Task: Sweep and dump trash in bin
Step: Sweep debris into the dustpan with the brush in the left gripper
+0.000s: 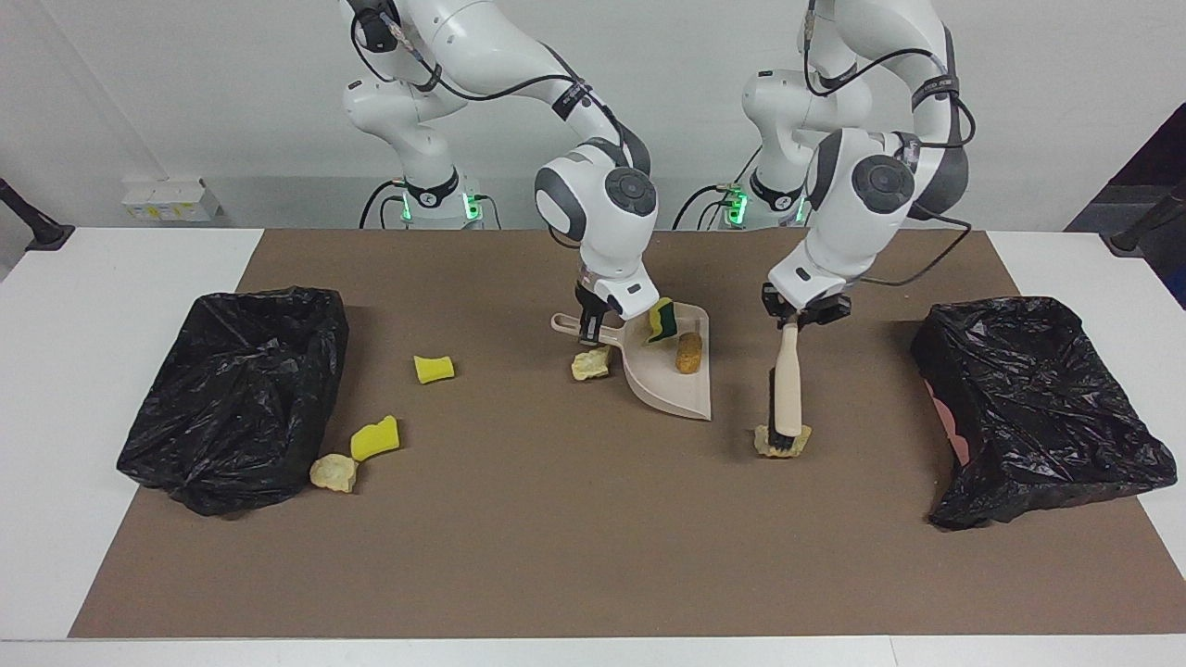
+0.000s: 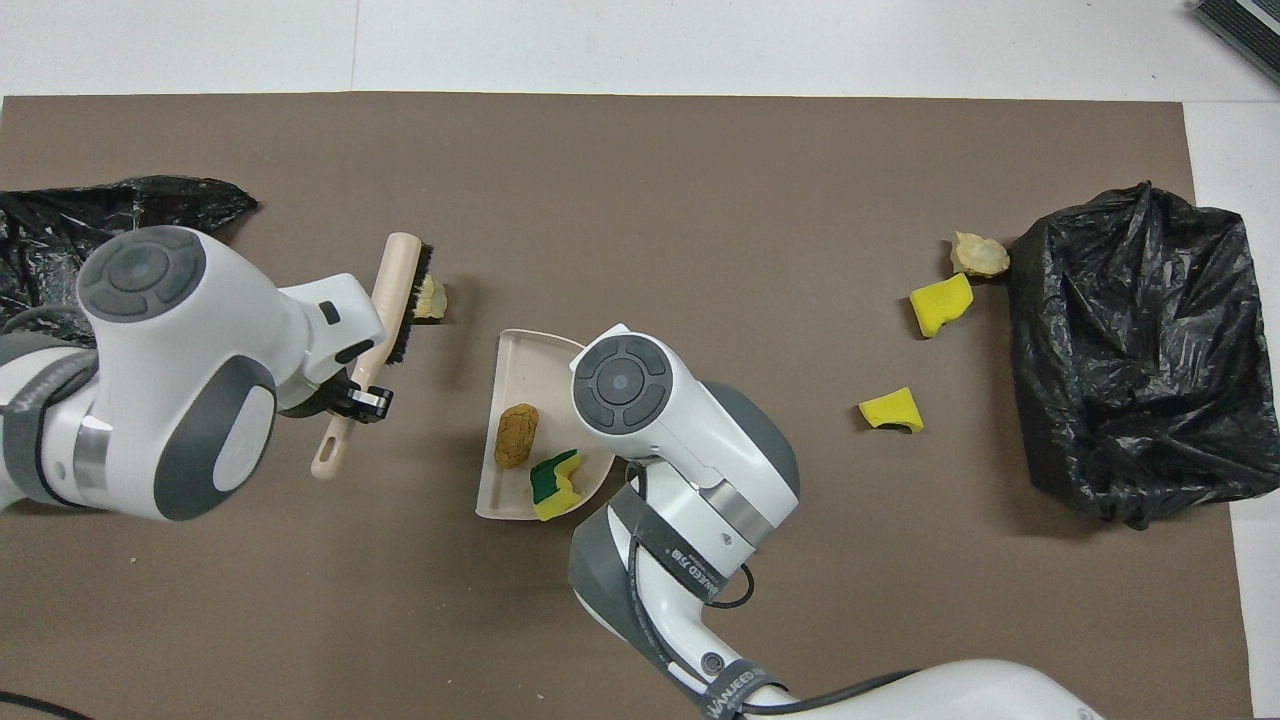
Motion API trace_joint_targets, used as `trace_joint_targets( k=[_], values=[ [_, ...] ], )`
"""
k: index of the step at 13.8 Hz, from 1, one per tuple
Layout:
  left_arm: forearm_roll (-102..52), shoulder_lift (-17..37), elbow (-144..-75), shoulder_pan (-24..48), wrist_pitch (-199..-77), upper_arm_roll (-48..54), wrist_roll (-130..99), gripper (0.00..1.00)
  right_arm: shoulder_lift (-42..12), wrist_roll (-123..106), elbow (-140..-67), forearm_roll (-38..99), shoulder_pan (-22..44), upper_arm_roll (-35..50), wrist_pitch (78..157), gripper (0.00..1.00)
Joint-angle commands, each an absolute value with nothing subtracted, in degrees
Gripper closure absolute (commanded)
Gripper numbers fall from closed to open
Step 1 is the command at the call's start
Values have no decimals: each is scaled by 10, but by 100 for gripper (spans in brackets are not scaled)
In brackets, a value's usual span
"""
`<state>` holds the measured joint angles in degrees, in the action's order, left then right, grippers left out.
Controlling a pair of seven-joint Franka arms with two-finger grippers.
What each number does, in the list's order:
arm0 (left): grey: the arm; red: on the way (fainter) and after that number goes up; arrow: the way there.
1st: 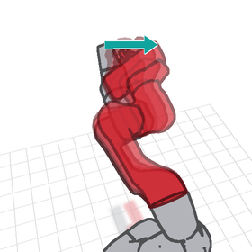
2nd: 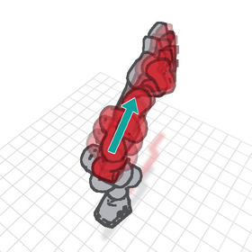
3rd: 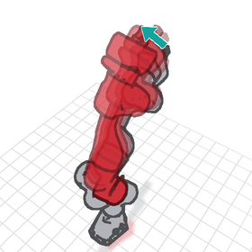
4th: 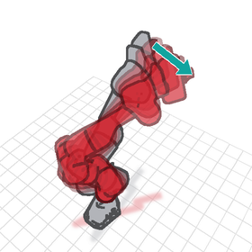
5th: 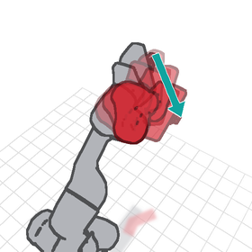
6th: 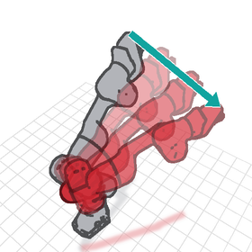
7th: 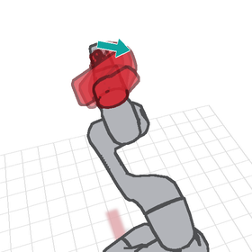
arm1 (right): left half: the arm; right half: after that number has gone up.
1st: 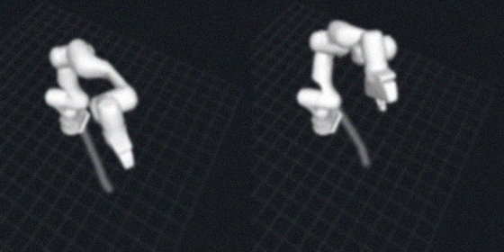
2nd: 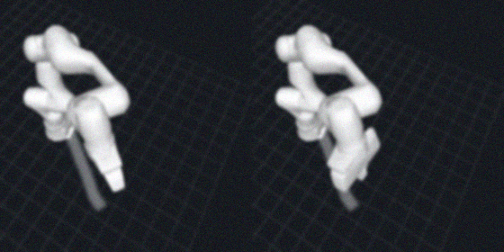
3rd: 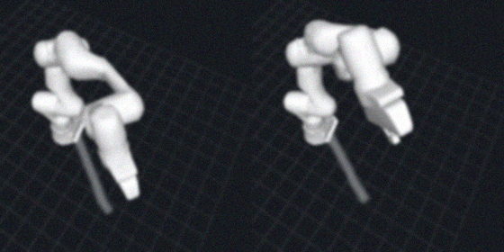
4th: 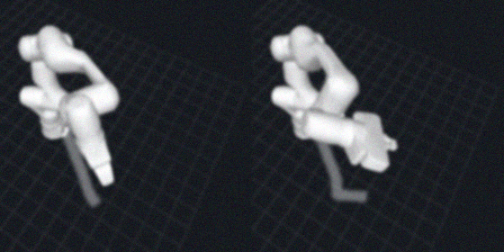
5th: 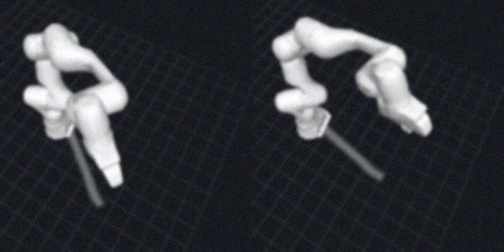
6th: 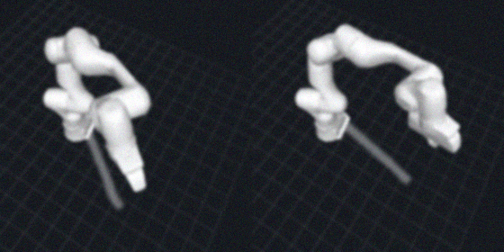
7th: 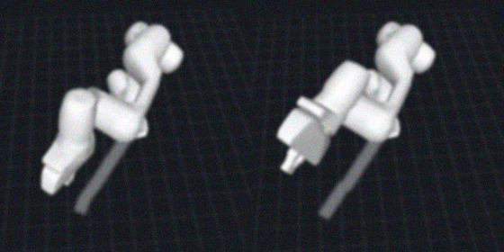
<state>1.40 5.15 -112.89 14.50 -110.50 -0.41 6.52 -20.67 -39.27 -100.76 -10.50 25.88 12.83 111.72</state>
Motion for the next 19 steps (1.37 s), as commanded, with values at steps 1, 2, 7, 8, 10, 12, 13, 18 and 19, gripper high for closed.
trace_joint_targets(
  k=[1,2,7,8,10,12,13,18,19],
  values=[
    [74,130,-1063,131,-1127,-21,165,100,-207,-399,-1009,-107,251,132,1128,100],
    [82,142,-1061,118,-1152,-24,196,100,-206,-399,-1009,-107,250,132,1128,100],
    [122,146,-1084,95,-1171,-24,335,100,-207,-395,-1011,-108,250,132,1126,100],
    [121,133,-1104,96,-1169,-24,348,100,-207,-395,-1011,-107,250,132,1127,100],
    [114,117,-1123,102,-1125,-18,354,100,-207,-395,-1012,-107,249,132,1130,100],
    [77,105,-1128,109,-1057,-13,380,100,-207,-396,-1012,-107,248,132,1132,100],
    [31,99,-1131,114,-1023,-14,397,100,-208,-396,-1012,-107,247,132,1133,100],
    [-67,51,-1204,184,-1016,-7,252,100,-207,-396,-1026,-107,236,133,1156,100],
    [-102,52,-1199,198,-1017,-4,191,100,-203,-396,-1046,-105,232,133,1182,100]
  ],
)
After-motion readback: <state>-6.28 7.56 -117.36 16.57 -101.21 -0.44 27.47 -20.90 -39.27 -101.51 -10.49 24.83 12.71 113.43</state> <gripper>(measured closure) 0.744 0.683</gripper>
